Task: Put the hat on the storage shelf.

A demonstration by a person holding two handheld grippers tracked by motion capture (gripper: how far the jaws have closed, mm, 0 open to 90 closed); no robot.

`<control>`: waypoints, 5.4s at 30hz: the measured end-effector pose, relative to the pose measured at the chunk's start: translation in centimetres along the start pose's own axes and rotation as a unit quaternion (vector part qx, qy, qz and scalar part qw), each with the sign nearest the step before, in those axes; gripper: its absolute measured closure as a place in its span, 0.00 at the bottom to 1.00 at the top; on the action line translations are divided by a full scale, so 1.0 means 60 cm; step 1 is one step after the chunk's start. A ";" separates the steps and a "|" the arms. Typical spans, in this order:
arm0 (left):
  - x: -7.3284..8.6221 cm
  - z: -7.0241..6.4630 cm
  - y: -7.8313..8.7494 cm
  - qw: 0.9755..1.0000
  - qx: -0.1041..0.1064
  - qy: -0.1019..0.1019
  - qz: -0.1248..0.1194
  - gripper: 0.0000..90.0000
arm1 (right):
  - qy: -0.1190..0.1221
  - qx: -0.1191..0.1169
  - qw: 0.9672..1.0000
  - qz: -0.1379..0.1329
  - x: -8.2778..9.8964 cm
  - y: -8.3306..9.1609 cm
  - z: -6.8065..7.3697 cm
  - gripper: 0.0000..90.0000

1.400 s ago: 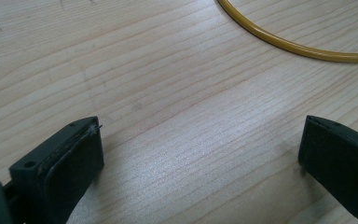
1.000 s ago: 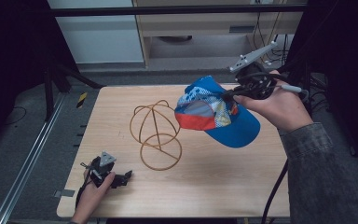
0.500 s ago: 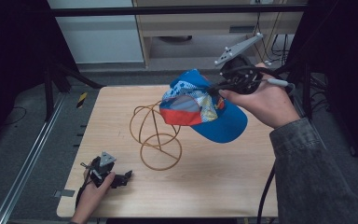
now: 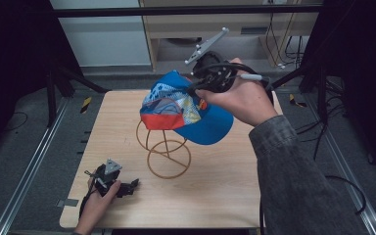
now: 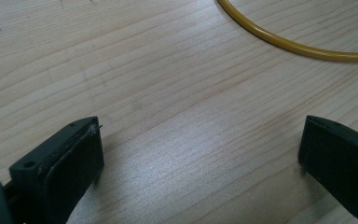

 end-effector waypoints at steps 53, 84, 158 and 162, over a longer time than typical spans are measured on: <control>0.000 0.000 0.000 1.000 0.000 0.000 0.000 0.00 | 0.016 -0.042 0.999 0.027 -0.058 -0.132 0.029 1.00; 0.000 -0.001 0.000 1.000 0.002 -0.003 0.001 0.00 | 0.021 -0.064 0.996 0.056 -0.037 -0.181 0.052 0.99; 0.000 -0.001 0.000 1.000 0.002 -0.003 0.001 0.00 | -0.005 -0.058 0.998 0.033 0.006 -0.129 0.041 0.80; 0.000 -0.001 0.000 1.000 0.002 -0.004 0.002 0.00 | -0.007 -0.058 0.998 0.032 0.014 -0.124 0.040 0.80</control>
Point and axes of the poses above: each handheld gripper's, and its own axes: y roughly backward along the jaws, x roughly out of its underside, z roughly to its left, the point moved 6 cm from there along -y, roughly forward along the jaws, and after that the axes turned 10 degrees about y, right-handed, at the moved point
